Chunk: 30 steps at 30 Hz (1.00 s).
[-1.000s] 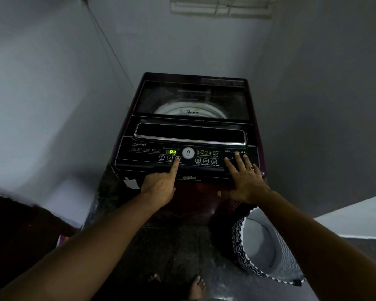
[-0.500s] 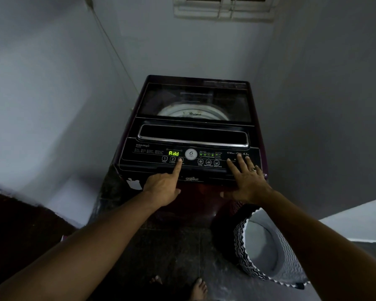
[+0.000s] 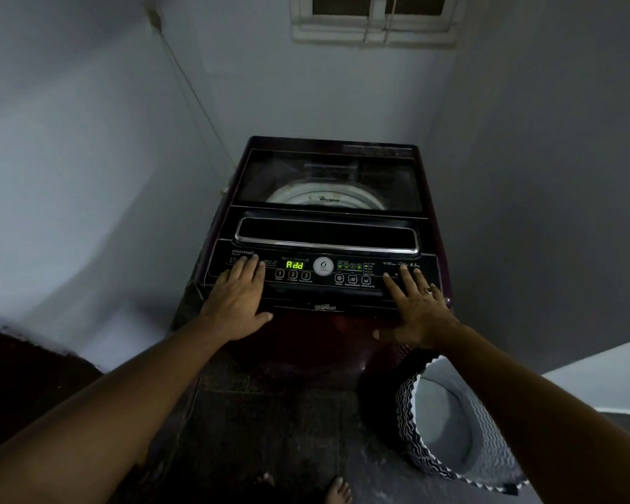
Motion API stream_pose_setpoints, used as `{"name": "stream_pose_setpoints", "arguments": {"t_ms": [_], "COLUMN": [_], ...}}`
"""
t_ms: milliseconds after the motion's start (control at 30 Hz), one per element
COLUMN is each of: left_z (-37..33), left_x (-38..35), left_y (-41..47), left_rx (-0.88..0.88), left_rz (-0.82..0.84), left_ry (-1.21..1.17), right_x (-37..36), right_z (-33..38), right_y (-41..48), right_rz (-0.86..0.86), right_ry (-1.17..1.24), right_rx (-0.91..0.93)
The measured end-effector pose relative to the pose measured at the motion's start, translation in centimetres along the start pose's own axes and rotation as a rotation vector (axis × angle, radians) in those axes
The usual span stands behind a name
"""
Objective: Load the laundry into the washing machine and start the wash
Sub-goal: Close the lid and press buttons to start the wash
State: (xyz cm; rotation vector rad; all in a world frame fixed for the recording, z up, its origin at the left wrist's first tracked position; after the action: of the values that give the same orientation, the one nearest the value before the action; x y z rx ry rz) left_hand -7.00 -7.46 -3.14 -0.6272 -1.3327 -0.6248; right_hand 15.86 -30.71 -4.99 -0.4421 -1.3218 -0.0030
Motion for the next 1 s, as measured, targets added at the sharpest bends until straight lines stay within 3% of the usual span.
{"name": "stream_pose_setpoints", "arguments": {"t_ms": [100,533,1000], "left_z": [0.6,0.3,0.9], "left_x": [-1.7,-2.0,-1.6], "left_y": [-0.1,-0.2,-0.5], "left_rx": [-0.022,-0.024,-0.099], "left_rz": [0.125,0.200,0.282], "left_ry": [0.024,0.026,0.035], "right_x": [-0.1,-0.7,-0.7], "right_z": [0.0,0.9,1.5], "right_y": [0.0,-1.3,-1.6], "right_rz": [0.004,-0.025,0.100], "right_ry": [0.000,-0.025,-0.045], "right_rx": [-0.004,-0.021,-0.082]}}
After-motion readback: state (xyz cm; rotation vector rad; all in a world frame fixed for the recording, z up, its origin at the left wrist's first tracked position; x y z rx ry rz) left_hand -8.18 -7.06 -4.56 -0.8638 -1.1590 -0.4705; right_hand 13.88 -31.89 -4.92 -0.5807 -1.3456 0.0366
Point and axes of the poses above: each hand's wrist, its own y-axis towards the middle knuckle, its own x-axis out of the back of the hand, z = x × y, the point moved 8 cm from there along y, towards the middle knuckle, and after that the axes turned 14 degrees about x, right-handed, at the moved point
